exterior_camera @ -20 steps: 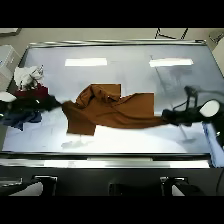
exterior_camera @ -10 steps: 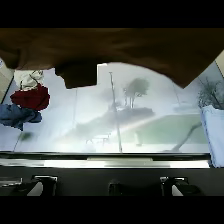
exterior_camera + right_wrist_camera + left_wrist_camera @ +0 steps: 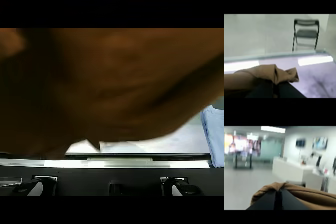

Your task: Fold the clothes and pants, and hang the long-sleeved shirts on hangers.

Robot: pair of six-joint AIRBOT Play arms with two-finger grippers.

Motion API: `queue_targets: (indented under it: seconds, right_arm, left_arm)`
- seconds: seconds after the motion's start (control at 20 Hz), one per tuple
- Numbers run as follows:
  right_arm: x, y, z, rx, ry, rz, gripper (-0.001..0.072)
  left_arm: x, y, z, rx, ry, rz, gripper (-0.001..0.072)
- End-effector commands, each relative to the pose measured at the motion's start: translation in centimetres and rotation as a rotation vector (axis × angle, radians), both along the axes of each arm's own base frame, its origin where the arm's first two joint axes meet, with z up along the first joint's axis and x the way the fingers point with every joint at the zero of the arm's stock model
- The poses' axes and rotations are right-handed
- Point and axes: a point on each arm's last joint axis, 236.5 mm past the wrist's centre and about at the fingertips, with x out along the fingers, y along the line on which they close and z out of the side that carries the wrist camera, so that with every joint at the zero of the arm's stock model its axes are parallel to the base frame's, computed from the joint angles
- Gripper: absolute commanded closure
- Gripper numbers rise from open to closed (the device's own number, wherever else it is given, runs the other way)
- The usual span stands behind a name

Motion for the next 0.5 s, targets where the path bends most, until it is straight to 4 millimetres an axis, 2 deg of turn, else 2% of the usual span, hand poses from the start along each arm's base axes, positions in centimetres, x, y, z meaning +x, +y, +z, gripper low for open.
queue_targets:
  seconds: [0.0,0.05,0.15,0.25,0.3,0.4,0.45]
  right_arm:
    - [1.3,1.0,-16.4,0.098,0.638,0.029,0.0668]
    - [3.1,1.4,-21.2,0.123,0.753,0.044,0.0668]
    - [8.3,2.2,-29.9,0.191,0.814,0.060,0.0667]
    - [13.6,3.6,-36.9,0.336,0.768,0.050,0.0667]
    - [15.9,4.1,-40.0,0.417,0.748,0.025,0.0667]
    - [18.8,4.9,-44.8,0.570,0.762,-0.036,0.0667]
    - [19.7,5.5,-46.6,0.651,0.775,-0.060,0.0667]
  left_arm:
    - [9.2,1.1,-13.6,0.097,0.437,-0.028,0.0682]
    - [12.3,1.4,-18.5,0.095,0.559,-0.051,0.0681]
    - [18.0,1.6,-29.7,0.063,0.790,-0.089,0.0681]
    - [21.9,1.7,-40.3,0.009,0.988,-0.099,0.0681]
    - [23.2,1.5,-44.8,-0.015,1.075,-0.110,0.0681]
    - [24.6,0.0,-51.1,-0.127,1.216,-0.165,0.0681]
    - [25.1,-1.1,-52.9,-0.198,1.258,-0.200,0.0681]
